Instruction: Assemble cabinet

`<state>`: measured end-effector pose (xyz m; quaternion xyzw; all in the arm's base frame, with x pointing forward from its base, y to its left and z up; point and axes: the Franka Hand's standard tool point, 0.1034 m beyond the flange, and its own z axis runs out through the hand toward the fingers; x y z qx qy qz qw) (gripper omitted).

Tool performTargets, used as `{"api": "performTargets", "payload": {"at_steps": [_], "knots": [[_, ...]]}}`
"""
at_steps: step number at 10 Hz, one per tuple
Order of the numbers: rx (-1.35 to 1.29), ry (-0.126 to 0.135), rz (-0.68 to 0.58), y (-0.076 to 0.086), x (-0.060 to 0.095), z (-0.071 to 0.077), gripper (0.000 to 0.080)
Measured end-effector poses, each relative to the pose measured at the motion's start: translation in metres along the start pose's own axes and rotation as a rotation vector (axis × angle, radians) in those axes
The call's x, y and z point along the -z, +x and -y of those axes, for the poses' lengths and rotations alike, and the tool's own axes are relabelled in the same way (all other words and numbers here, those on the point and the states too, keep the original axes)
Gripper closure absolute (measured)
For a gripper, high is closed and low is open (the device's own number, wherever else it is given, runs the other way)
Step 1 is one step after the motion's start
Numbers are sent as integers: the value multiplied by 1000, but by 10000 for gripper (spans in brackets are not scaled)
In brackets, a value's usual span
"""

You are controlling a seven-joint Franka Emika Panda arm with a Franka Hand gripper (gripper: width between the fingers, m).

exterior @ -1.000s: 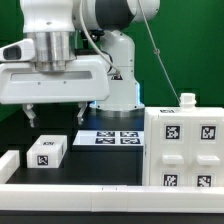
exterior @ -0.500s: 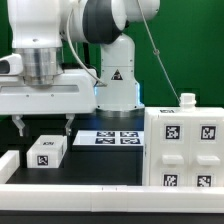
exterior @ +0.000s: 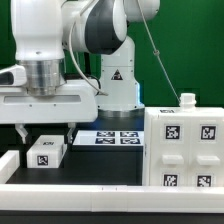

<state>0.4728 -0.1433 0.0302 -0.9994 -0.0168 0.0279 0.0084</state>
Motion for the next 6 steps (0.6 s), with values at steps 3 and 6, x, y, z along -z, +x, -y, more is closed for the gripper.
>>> {"api": "performTargets", "payload": {"at_steps": [3, 6], "knots": [[1, -2, 11, -4, -9, 0, 150], [4, -1, 18, -7, -16, 3, 150]]}}
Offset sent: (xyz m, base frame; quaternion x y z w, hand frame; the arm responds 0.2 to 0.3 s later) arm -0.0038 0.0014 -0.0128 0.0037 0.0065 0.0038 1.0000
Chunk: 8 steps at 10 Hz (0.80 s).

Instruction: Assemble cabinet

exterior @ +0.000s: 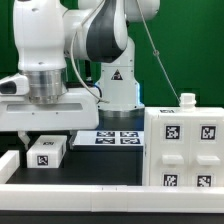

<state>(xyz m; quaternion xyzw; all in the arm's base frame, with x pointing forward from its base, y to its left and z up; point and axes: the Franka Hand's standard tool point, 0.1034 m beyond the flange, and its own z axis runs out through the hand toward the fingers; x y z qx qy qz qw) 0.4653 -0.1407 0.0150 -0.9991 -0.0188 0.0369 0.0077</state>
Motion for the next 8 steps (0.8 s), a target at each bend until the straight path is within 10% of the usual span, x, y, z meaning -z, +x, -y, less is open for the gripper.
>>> {"api": "performTargets", "payload": {"at_steps": [8], "knots": [[1, 0, 0, 0, 0, 0, 248]]}}
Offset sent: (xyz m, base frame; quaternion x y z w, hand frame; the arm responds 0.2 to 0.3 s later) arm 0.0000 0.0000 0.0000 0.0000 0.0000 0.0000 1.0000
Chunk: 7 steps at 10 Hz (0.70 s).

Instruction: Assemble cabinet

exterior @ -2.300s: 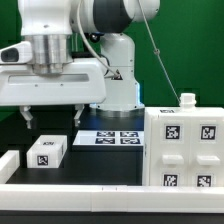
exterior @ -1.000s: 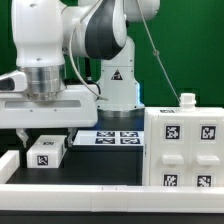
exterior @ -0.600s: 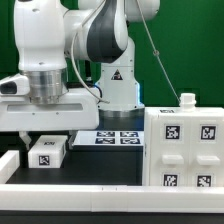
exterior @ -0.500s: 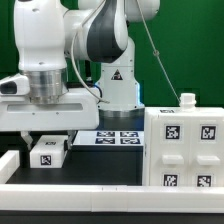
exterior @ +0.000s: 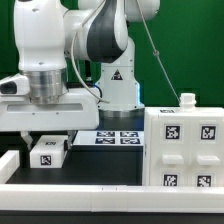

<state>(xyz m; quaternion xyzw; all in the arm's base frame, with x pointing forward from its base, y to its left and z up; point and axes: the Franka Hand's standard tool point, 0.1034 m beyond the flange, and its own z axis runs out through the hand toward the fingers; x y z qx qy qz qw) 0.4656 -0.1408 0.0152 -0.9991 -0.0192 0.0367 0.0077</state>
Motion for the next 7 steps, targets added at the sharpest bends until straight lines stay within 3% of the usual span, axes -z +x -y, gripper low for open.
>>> {"api": "performTargets", "payload": {"at_steps": [1, 2, 4, 5, 6, 7], "knots": [[2, 1, -2, 2, 3, 1, 247], [-8, 13, 11, 10, 20, 7, 247], [11, 42, 19, 40, 78, 30, 246], [-16, 54, 32, 51, 97, 44, 246], [-22, 55, 24, 58, 105, 53, 246], [-7, 54, 27, 55, 100, 50, 246]]}}
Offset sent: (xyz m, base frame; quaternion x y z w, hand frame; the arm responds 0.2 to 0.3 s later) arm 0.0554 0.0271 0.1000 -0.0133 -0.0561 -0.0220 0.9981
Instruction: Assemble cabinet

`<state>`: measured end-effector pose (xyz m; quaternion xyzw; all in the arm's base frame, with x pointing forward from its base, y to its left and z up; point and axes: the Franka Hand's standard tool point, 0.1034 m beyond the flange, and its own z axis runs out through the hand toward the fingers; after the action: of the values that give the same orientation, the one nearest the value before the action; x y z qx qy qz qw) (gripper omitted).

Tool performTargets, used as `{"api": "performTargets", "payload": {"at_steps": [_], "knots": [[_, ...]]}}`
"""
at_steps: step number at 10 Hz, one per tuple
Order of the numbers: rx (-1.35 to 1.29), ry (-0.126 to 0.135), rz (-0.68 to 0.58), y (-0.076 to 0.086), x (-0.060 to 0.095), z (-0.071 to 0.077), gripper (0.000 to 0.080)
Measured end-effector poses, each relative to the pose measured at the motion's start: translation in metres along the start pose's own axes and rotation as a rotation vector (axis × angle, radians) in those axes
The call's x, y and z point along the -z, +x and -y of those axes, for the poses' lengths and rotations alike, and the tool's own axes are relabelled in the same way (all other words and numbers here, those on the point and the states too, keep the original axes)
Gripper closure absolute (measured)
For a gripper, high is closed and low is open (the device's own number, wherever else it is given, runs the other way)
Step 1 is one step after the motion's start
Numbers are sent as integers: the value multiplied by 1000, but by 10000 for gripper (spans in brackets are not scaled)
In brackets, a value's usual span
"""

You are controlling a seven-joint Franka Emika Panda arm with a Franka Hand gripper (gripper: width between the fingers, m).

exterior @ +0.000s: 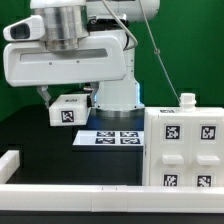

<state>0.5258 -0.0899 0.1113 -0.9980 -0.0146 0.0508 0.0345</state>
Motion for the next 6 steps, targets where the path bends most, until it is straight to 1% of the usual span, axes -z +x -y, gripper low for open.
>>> {"api": "performTargets", "payload": {"at_steps": [3, 4, 5, 6], "knots": [[1, 0, 3, 0, -1, 1, 246], [1, -8, 4, 9, 12, 10, 246], [26, -18, 1, 25, 37, 24, 246], [37, -17, -1, 38, 53, 36, 246]]}}
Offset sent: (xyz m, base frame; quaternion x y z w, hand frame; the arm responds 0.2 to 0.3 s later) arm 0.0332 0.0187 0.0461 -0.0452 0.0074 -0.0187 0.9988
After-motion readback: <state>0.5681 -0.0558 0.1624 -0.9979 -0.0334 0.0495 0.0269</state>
